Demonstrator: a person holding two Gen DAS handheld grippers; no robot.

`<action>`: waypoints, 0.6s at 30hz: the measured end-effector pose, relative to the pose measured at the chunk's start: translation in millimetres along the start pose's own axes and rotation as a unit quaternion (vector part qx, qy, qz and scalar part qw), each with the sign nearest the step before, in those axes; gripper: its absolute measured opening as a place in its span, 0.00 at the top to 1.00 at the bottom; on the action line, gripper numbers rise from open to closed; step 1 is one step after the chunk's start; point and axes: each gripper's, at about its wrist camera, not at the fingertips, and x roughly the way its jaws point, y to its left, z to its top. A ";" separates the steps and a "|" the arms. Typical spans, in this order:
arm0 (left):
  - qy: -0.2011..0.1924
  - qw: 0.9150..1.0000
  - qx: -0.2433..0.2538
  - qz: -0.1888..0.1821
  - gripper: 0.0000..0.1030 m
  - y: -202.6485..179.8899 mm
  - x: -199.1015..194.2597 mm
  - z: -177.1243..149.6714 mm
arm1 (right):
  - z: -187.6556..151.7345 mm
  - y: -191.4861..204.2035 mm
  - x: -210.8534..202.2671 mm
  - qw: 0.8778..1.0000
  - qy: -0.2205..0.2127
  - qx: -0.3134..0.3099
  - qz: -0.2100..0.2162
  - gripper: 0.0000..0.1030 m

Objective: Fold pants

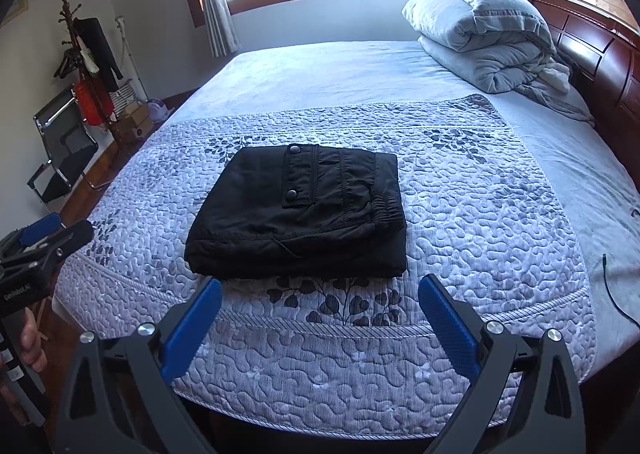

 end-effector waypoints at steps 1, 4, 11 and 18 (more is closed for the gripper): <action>0.001 1.000 0.000 0.000 0.03 -0.2 0.3 -0.1 | 0.0 0.2 0.5 1.000 0.001 0.000 -0.001 0.04; 0.006 1.000 -0.004 -0.002 0.03 0.1 2.6 -0.5 | -0.3 1.1 2.4 1.000 0.003 -0.001 -0.006 0.04; 0.015 1.000 -0.006 -0.003 0.03 1.0 7.9 -2.4 | -1.6 1.3 2.3 1.000 0.005 0.000 -0.007 0.04; 0.017 1.000 -0.004 -0.002 0.03 0.8 8.9 -2.8 | -2.2 3.1 2.7 1.000 0.006 -0.001 -0.006 0.04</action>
